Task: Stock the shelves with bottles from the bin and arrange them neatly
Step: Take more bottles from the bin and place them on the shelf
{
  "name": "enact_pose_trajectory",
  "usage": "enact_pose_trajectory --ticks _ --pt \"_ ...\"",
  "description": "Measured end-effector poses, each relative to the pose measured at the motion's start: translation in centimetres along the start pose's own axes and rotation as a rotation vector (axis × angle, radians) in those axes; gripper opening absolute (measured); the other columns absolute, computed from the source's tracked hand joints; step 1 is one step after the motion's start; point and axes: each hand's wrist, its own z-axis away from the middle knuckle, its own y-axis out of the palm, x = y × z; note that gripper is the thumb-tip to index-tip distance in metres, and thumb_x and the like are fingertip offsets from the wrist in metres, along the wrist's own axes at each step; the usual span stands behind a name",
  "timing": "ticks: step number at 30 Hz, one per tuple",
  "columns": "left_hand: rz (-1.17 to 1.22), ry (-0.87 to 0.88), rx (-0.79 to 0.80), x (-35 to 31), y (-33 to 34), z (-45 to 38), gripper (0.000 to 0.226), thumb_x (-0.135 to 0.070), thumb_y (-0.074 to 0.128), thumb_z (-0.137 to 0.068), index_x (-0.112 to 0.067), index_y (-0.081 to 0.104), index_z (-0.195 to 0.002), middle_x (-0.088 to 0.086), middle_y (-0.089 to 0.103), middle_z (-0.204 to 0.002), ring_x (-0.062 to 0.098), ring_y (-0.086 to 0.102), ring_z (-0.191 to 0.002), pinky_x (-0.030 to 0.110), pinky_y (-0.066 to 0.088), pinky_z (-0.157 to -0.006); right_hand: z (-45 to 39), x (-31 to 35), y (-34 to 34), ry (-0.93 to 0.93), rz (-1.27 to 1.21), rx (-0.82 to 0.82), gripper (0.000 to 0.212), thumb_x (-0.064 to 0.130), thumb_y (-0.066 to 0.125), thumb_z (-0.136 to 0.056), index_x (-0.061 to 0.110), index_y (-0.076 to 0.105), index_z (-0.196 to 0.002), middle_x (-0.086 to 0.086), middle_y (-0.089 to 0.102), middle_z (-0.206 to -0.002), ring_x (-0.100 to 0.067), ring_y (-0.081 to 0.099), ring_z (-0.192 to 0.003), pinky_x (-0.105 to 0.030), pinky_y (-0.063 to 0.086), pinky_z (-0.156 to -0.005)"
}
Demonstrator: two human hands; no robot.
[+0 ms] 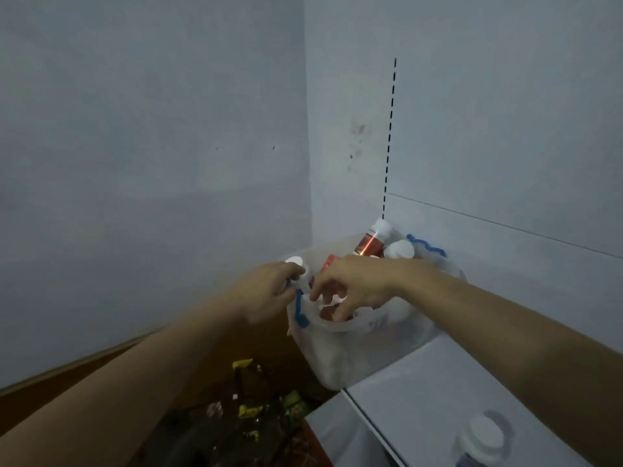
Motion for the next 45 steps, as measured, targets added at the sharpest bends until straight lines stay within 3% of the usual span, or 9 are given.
enact_pose_trajectory --ticks 3,9,12,16,24,29,32,38,45 --pt "0.089 0.080 -0.123 1.9 2.0 -1.2 0.020 -0.021 0.053 -0.100 -0.023 0.065 -0.115 -0.008 0.062 -0.106 0.010 0.059 -0.096 0.013 0.041 -0.078 -1.5 -0.7 0.2 -0.048 0.025 0.090 0.050 0.018 0.077 -0.087 0.027 0.061 -0.133 0.013 0.064 -0.121 -0.003 0.058 -0.093 -0.024 0.053 -0.086" --pt "0.287 0.160 -0.294 2.6 2.7 -2.7 0.015 -0.018 0.054 -0.098 -0.030 0.062 -0.101 -0.019 0.058 -0.095 -0.002 0.058 -0.089 0.009 0.046 -0.073 -1.9 -1.3 0.7 -0.096 0.028 0.141 0.051 0.019 0.068 -0.095 0.027 0.049 -0.142 0.007 0.054 -0.137 -0.008 0.051 -0.117 -0.028 0.046 -0.102" --pt "0.353 0.219 -0.311 1.9 1.9 -3.1 0.029 -0.041 0.043 -0.098 -0.025 0.065 -0.109 -0.015 0.061 -0.104 0.002 0.059 -0.097 0.015 0.047 -0.078 0.0 -3.1 0.1 -0.058 -0.230 -0.042 0.053 0.016 0.065 -0.097 0.026 0.045 -0.145 0.009 0.053 -0.139 -0.006 0.051 -0.125 -0.014 0.047 -0.097" --pt "0.541 0.199 -0.143 -0.5 1.7 -4.6 0.060 -0.069 0.042 -0.090 -0.031 0.051 -0.137 -0.020 0.060 -0.121 -0.001 0.059 -0.109 0.020 0.052 -0.087 1.9 -5.6 -1.0 -0.049 -0.600 -0.367 0.041 0.012 0.058 -0.101 0.030 0.054 -0.137 0.004 0.060 -0.130 -0.012 0.059 -0.123 -0.033 0.056 -0.097" --pt "0.602 0.073 -0.135 -3.4 4.2 -8.0 0.049 -0.043 0.075 -0.077 -0.030 0.054 -0.119 -0.009 0.065 -0.092 0.013 0.067 -0.077 0.032 0.060 -0.064 2.0 -8.3 -1.9 0.090 -0.848 -0.599 0.025 0.025 0.052 -0.105 0.027 0.060 -0.129 -0.004 0.064 -0.120 -0.016 0.069 -0.103 -0.033 0.059 -0.088" --pt "0.592 -0.013 -0.161 -3.3 4.3 -8.0 0.046 -0.039 0.076 -0.082 -0.029 0.052 -0.120 -0.011 0.064 -0.091 0.010 0.066 -0.076 0.016 0.049 -0.059 0.0 -15.2 -1.9 0.521 0.009 -0.483 0.046 0.044 0.066 -0.092 0.029 0.053 -0.134 -0.006 0.052 -0.130 -0.023 0.052 -0.113 -0.041 0.049 -0.094" --pt "0.550 -0.006 -0.157 -3.5 4.4 -7.6 0.049 -0.043 0.075 -0.082 -0.031 0.051 -0.122 -0.014 0.064 -0.097 0.007 0.066 -0.082 0.016 0.053 -0.064 -1.5 -16.9 -0.5 0.625 0.205 -0.310 0.058 0.051 0.067 -0.087 0.030 0.049 -0.137 -0.006 0.050 -0.130 -0.028 0.046 -0.119 -0.043 0.047 -0.092" --pt "0.499 -0.020 -0.161 -3.9 4.5 -7.5 0.050 -0.043 0.075 -0.082 -0.035 0.047 -0.123 -0.015 0.062 -0.100 0.006 0.065 -0.084 0.016 0.053 -0.065 -2.6 -17.0 0.0 0.608 0.406 -0.390 0.044 0.047 0.067 -0.087 0.027 0.057 -0.125 -0.002 0.058 -0.116 -0.025 0.050 -0.111 -0.041 0.044 -0.087" --pt "0.511 -0.026 -0.206 -4.3 4.2 -7.3 0.046 -0.038 0.075 -0.083 -0.032 0.049 -0.120 -0.017 0.060 -0.090 0.008 0.062 -0.075 0.011 0.042 -0.057 0.8 -16.9 -0.9 0.506 -0.333 -0.830 0.032 0.041 0.068 -0.088 0.034 0.058 -0.118 0.003 0.059 -0.115 -0.022 0.060 -0.103 -0.042 0.054 -0.086"
